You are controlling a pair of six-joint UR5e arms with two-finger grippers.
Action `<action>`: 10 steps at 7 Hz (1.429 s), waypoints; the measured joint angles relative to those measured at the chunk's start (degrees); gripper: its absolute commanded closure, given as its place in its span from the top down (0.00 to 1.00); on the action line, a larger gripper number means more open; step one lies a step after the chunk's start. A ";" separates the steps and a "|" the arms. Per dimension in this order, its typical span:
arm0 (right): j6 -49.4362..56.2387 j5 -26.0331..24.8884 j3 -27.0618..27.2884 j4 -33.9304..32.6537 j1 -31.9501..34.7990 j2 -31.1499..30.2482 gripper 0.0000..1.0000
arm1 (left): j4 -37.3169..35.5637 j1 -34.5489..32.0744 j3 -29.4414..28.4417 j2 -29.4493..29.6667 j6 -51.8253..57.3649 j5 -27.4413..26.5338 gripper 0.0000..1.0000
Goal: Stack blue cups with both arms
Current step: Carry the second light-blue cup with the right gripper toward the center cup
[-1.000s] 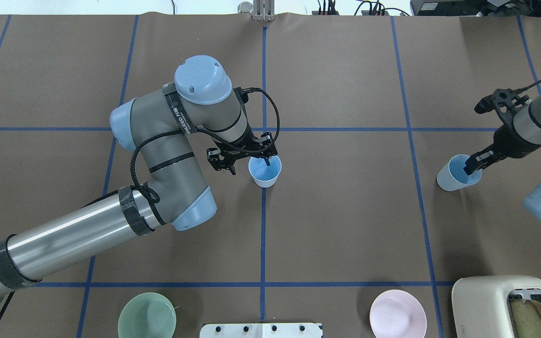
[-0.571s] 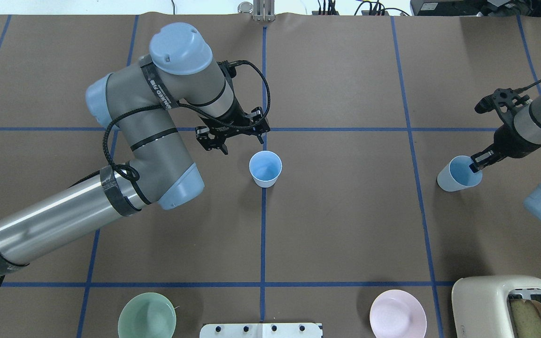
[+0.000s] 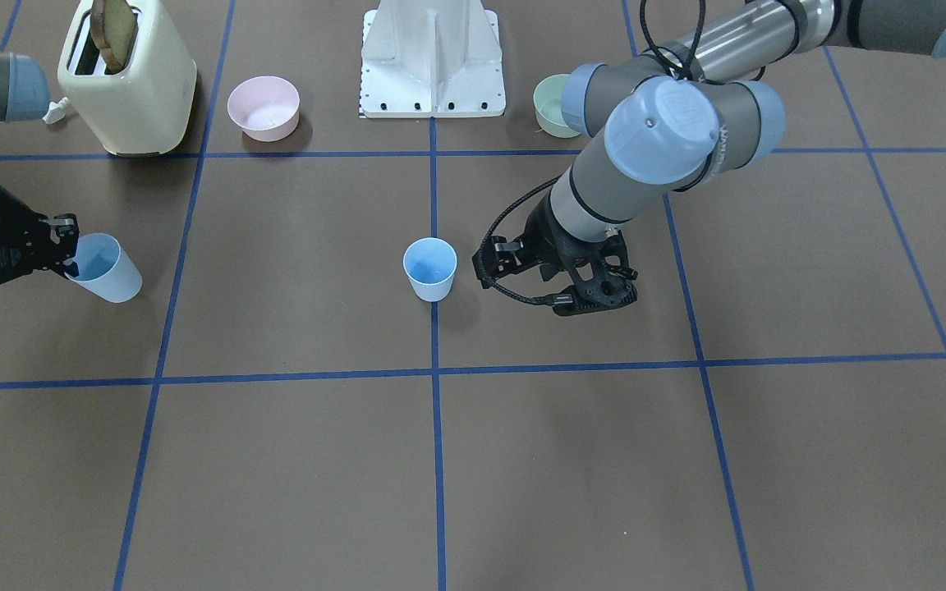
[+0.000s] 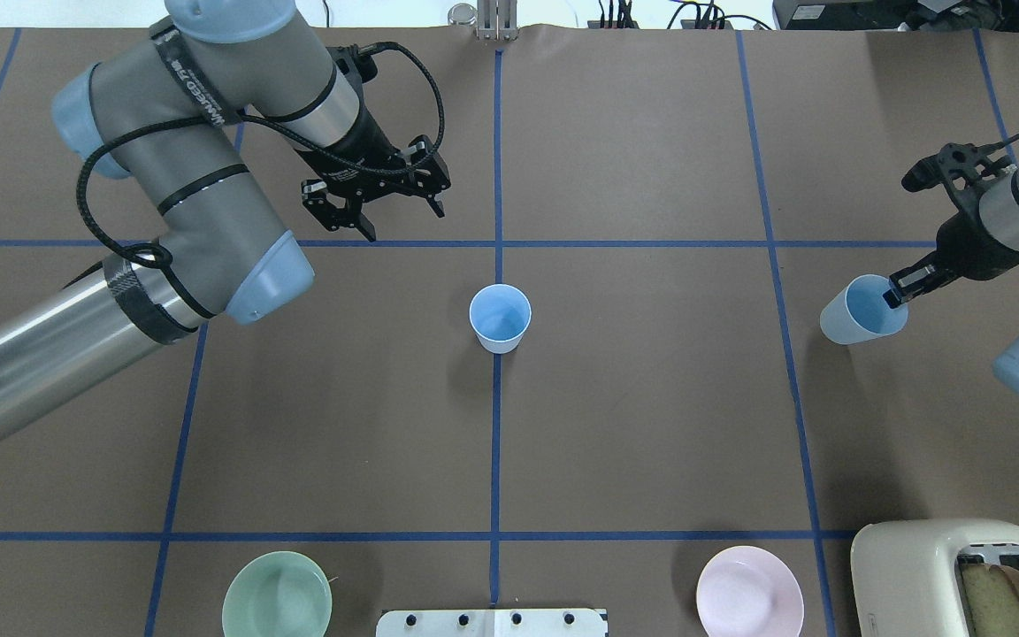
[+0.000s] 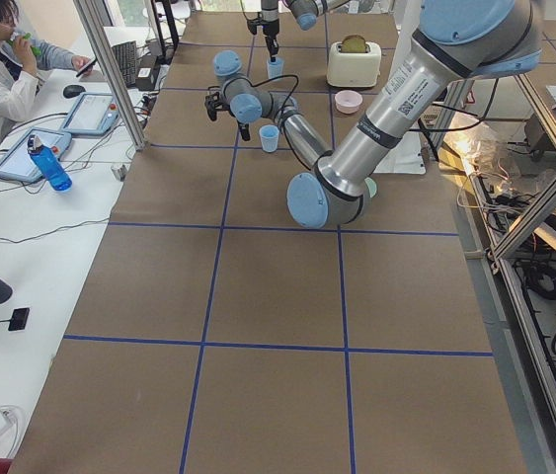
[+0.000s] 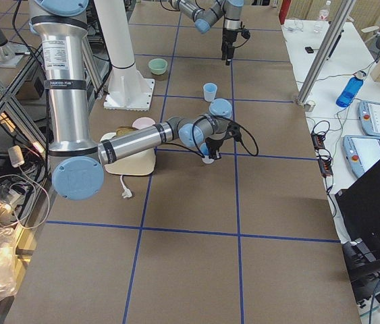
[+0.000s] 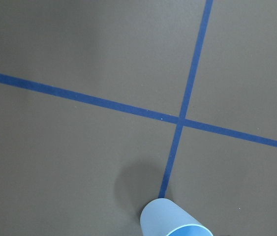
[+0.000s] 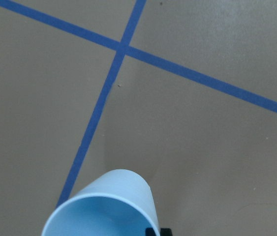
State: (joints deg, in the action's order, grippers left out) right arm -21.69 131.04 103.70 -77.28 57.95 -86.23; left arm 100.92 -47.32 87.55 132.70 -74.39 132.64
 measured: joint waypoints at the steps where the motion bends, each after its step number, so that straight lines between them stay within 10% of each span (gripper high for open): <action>1: -0.10 0.89 1.11 -2.39 0.70 1.29 0.00 | -1.71 -1.84 1.28 -1.65 4.00 0.85 0.90; 5: -4.22 1.21 6.85 -25.88 -1.06 17.72 0.00 | -9.05 -7.75 6.69 -9.30 27.39 1.29 0.90; 10: -23.08 -2.87 5.63 -28.19 -11.54 30.30 0.00 | -8.07 -12.74 5.45 -18.31 50.24 1.03 0.93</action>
State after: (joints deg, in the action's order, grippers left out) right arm -44.77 128.17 109.33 -105.47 46.41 -55.93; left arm 92.85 -60.06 93.00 114.39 -24.16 133.67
